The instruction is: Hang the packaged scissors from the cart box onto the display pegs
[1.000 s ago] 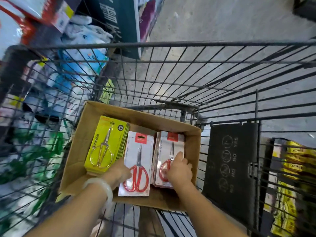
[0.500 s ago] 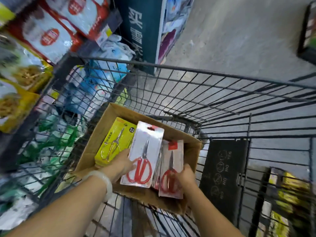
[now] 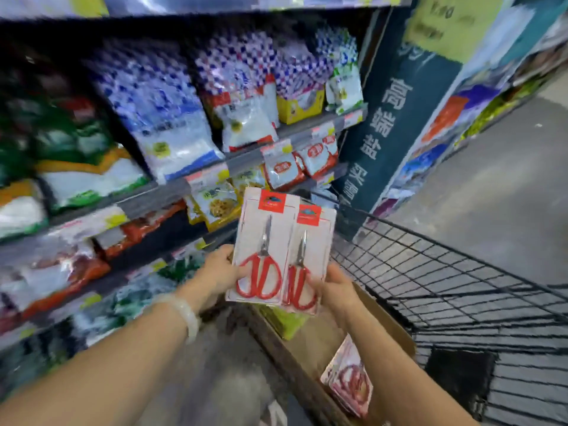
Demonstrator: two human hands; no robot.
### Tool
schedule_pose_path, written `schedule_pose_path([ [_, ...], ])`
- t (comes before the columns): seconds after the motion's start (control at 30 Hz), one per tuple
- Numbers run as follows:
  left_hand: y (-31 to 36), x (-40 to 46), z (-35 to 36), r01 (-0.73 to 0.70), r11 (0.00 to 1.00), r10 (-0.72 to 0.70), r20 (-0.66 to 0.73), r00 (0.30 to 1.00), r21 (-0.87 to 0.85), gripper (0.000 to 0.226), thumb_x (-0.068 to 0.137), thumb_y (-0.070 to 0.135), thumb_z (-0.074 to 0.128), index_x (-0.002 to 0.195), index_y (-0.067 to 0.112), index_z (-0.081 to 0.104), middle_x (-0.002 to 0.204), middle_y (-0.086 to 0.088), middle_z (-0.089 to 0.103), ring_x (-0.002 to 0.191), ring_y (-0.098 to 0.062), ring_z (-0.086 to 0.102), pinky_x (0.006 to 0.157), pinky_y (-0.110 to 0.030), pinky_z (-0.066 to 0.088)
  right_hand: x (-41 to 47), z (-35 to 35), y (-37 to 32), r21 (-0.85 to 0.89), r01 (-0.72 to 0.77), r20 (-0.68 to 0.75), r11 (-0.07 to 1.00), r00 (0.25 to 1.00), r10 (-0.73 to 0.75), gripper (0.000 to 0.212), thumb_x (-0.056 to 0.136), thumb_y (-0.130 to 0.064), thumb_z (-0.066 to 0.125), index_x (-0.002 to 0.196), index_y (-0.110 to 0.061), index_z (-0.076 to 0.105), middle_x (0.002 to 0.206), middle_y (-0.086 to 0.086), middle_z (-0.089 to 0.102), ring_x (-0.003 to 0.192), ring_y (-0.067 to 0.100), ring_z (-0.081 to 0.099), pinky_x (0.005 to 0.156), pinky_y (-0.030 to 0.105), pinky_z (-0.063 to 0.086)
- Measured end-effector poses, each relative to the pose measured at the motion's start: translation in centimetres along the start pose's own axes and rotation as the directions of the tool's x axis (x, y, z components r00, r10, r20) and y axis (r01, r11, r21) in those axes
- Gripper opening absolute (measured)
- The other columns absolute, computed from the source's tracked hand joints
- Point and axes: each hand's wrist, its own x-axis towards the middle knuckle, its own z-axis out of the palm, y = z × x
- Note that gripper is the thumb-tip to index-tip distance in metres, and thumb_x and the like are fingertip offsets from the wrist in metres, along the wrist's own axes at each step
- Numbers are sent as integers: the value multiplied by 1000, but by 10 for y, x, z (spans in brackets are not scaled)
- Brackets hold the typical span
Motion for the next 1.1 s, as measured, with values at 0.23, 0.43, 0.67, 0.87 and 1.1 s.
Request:
schedule_pose_path([
  [0.23,-80,-175,-183,-72,989,13,-404,914,-132,32,84,3,66,115,1,61,110,-11,67,96,-24,63,78,-29,55,-112,199,-15,-218,228,383,949,914,-131,30,87,7,57,116,0,57,103,11,67,74,11,63,81,36,54],
  [0.43,-176,-356,-303,-99,955,-127,-688,715,-279,29,83,-6,63,111,0,61,110,-13,65,97,-22,60,95,-43,50,-247,371,17,-277,388,713,879,696,-82,30,87,-7,63,116,-15,58,111,3,65,99,21,63,92,40,52],
  [0.67,-274,-513,-382,-139,895,-329,-837,437,-424,17,82,1,66,99,6,63,102,-15,69,95,-31,67,89,-47,53,-384,520,56,-251,558,915,791,403,6,33,88,-6,60,121,-9,58,118,8,64,107,26,63,97,39,49],
  [0.87,-333,-604,-434,-148,865,-440,-867,236,-479,28,84,7,66,111,8,61,106,-10,69,97,-28,66,90,-44,53,-470,626,97,-221,581,972,783,199,126,24,90,-9,58,111,-21,57,102,1,67,91,18,67,89,36,54],
  [1.1,-380,-675,-534,-191,864,-458,-885,86,-466,17,86,6,64,101,12,57,95,-6,65,79,-20,62,77,-31,50,-548,765,134,-158,607,986,779,60,153,28,90,-3,56,115,-18,57,110,3,65,96,19,65,85,28,54],
])
